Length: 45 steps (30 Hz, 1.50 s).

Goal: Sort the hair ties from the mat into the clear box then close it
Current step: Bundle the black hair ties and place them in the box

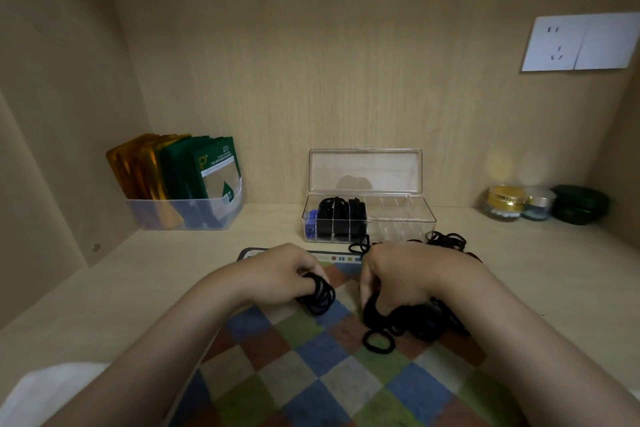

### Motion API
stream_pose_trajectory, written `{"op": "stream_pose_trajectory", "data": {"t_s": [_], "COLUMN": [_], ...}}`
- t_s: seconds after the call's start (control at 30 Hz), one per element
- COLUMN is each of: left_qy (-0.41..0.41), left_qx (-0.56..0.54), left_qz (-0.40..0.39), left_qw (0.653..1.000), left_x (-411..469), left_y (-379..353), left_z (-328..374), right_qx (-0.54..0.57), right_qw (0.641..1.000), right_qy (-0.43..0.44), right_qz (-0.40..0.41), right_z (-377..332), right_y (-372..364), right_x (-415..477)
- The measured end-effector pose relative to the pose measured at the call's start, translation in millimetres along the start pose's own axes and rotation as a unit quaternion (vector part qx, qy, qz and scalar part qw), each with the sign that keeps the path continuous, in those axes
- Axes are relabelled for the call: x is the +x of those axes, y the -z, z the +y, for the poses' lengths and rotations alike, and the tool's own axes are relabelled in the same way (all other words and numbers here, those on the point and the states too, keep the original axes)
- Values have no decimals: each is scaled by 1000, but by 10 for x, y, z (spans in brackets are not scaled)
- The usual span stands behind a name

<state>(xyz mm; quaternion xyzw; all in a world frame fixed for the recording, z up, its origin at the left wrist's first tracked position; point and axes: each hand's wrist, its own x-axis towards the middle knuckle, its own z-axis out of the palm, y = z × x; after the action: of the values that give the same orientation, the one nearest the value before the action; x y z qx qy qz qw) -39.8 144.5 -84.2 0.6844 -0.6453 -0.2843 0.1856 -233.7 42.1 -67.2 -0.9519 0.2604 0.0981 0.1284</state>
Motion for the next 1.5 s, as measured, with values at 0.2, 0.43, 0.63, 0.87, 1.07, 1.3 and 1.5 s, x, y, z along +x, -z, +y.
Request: {"op": "stream_pose_trajectory", "data": {"t_s": [0.2,0.43,0.63,0.87,1.07,1.3,1.5], "left_qy": [-5,-20,-36,-26,-54,-101,-109], "left_qx": [-51,-132,-188,-322,-361,-227,-214], "left_qz": [96,153,149,20,-22,65,105], "left_qw": [994,979,970,946,931,967,965], "left_x": [292,622,774,740,712,687,683], "left_y": [-14,-101,-174,-132,-95,-114,-145], "left_z": [47,203,163,27,-21,-82,-67], "right_qx": [149,416,461,415,353,308,413], "right_qw": [987,894,859,866,872,887,873], "right_qy": [28,5,-56,-99,-104,-75,-40], "right_qz": [45,168,215,262,322,334,257], "right_z": [191,257,274,231,223,222,229], "right_y": [2,60,-59,-117,-192,-221,-147], "right_x": [43,109,288,413,550,531,421]}}
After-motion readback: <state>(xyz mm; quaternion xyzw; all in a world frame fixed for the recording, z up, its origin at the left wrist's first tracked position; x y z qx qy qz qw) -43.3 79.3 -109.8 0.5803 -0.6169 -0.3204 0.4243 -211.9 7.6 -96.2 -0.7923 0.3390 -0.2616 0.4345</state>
